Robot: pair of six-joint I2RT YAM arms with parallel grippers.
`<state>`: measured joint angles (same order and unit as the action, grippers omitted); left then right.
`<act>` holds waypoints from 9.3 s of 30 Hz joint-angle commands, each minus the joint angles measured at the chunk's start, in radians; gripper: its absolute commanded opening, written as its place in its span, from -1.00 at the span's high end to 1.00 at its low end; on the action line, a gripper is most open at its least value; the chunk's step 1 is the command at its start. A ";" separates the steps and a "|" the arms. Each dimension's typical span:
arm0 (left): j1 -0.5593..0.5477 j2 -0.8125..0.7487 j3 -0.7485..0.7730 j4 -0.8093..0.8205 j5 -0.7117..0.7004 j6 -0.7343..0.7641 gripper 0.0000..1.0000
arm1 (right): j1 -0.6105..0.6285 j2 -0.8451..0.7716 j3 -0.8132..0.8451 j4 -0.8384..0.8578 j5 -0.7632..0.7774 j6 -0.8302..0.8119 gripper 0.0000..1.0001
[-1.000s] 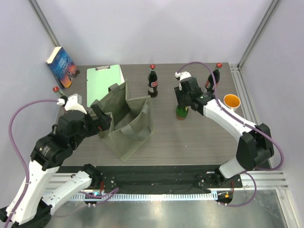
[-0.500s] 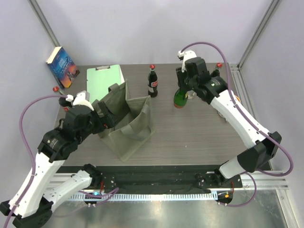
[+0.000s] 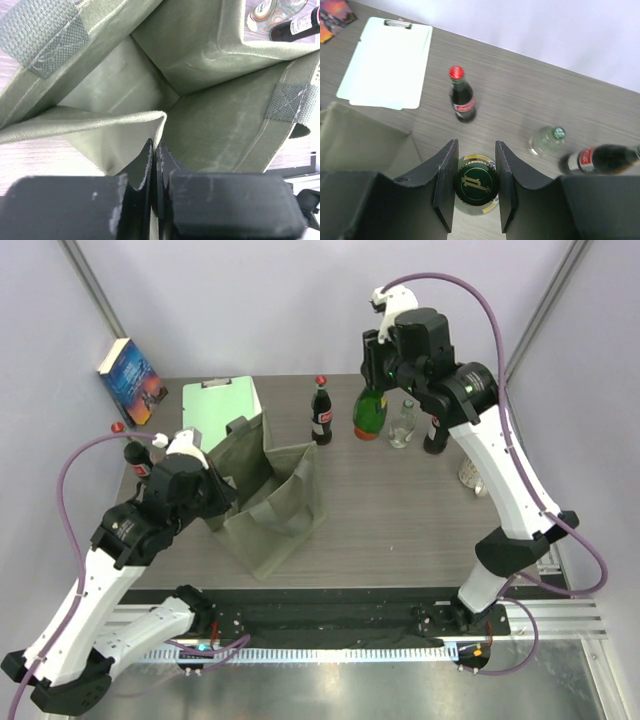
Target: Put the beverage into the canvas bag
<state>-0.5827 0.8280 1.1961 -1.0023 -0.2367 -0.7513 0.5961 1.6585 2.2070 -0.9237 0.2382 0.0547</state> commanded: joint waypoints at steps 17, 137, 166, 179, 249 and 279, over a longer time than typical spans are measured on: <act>-0.003 0.022 0.011 0.073 0.089 0.052 1.00 | 0.244 0.107 0.241 0.380 0.085 -0.113 0.98; -0.003 -0.066 -0.004 -0.013 0.011 0.032 1.00 | 0.395 0.018 -0.385 0.712 0.132 -0.274 0.98; -0.003 -0.043 -0.016 0.042 0.079 0.036 1.00 | 0.389 0.225 -0.234 0.747 -0.065 -0.204 0.98; -0.003 -0.067 -0.013 0.018 0.082 0.026 0.99 | 0.340 0.241 -0.345 0.798 -0.111 -0.202 0.98; -0.003 -0.093 -0.072 0.036 0.148 -0.037 1.00 | 0.272 0.165 -0.690 0.930 -0.057 -0.125 0.00; -0.003 -0.118 -0.093 0.028 0.128 -0.039 1.00 | 0.274 0.023 -0.503 0.666 -0.079 -0.059 -0.29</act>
<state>-0.5823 0.7212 1.1149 -0.9497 -0.1116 -0.7856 0.8837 1.7679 1.6314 -0.2199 0.1417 -0.0246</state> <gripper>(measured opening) 0.009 0.643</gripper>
